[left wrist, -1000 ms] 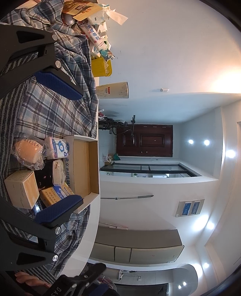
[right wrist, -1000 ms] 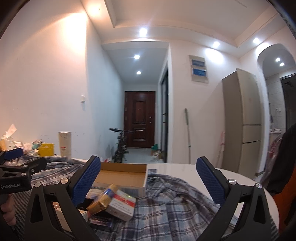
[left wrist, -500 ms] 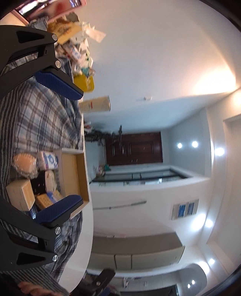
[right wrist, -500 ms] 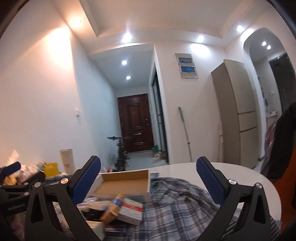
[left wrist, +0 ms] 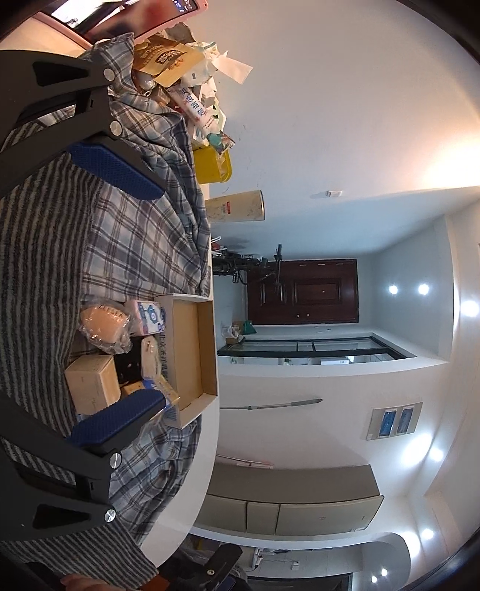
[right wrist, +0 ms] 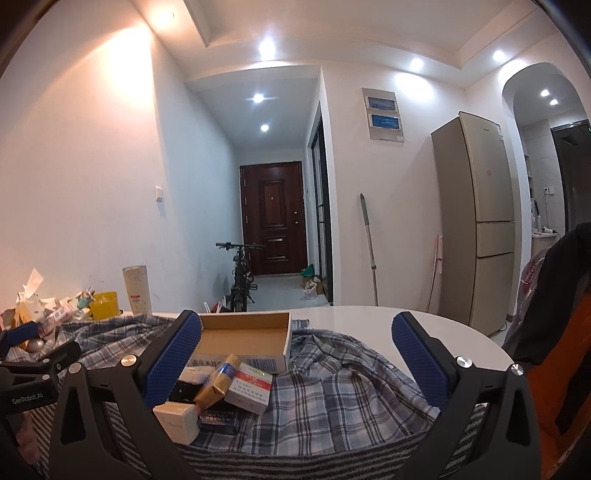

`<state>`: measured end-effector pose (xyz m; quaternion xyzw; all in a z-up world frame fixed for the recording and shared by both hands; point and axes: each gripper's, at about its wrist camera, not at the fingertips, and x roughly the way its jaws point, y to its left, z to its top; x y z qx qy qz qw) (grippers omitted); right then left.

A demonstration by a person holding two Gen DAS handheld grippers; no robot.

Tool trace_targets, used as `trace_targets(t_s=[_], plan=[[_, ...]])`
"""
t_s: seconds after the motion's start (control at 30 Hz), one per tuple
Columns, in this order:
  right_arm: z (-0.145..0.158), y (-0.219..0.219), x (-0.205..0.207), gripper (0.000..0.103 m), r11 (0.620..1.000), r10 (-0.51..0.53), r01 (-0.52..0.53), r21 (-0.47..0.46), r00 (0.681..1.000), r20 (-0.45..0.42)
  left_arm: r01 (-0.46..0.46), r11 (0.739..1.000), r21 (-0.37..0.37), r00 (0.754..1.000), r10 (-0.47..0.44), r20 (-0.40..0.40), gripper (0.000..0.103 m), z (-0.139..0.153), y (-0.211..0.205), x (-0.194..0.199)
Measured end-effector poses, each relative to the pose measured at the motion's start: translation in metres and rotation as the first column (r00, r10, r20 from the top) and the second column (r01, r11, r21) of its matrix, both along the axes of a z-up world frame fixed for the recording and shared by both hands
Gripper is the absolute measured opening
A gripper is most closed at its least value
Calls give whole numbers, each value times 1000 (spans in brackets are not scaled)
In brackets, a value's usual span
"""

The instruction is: Organize objects

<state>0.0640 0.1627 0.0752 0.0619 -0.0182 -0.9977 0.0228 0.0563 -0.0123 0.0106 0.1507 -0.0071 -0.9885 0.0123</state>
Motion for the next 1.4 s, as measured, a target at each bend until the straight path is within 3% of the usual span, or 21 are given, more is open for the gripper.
trace_targets(t_s=[0.2, 0.3, 0.4, 0.53, 0.6, 0.67, 0.8, 0.97, 1.07, 1.13, 1.27, 1.4], plan=[[-3, 0, -4, 103, 1000, -2, 3, -16, 1000, 22, -14, 999, -39, 999, 15, 44, 103, -5, 9, -14], [-5, 0, -7, 103, 1000, 11, -11, -23, 999, 36, 55, 998, -17, 995, -53, 88, 103, -3, 6, -26], [-6, -2, -11, 103, 1000, 8, -7, -10, 999, 44, 167, 984, 61, 962, -177, 210, 103, -8, 1, -46], [-5, -6, -16, 103, 1000, -1, 0, 4, 999, 53, 146, 989, 22, 945, -146, 293, 103, -21, 0, -66], [-5, -8, -24, 103, 1000, -2, 3, -7, 997, 81, 129, 990, 48, 936, -137, 323, 101, -27, -5, -75], [-7, -11, -33, 103, 1000, 15, -13, -21, 994, 107, 119, 991, 60, 929, -132, 346, 88, -31, -9, -83], [-8, -23, -43, 103, 998, 62, -62, -8, 991, 121, 148, 988, 41, 901, -152, 406, 85, -42, -3, -101], [-14, -36, -47, 103, 997, 56, -62, 37, 989, 135, 184, 983, -12, 863, -156, 480, 63, -64, 9, -120], [-20, -38, -49, 103, 997, 55, -63, 43, 986, 154, 210, 977, 27, 831, -193, 521, 58, -73, 8, -127], [-22, -39, -51, 103, 997, 47, -57, 59, 986, 162, 214, 976, 34, 829, -199, 523, 57, -74, 9, -128], [-29, -40, -58, 103, 995, 34, -51, 88, 982, 184, 230, 972, 41, 816, -215, 536, 42, -76, 11, -131], [-29, -39, -62, 103, 996, 53, -66, 57, 976, 210, 212, 974, 74, 828, -219, 517, 38, -71, 5, -129]])
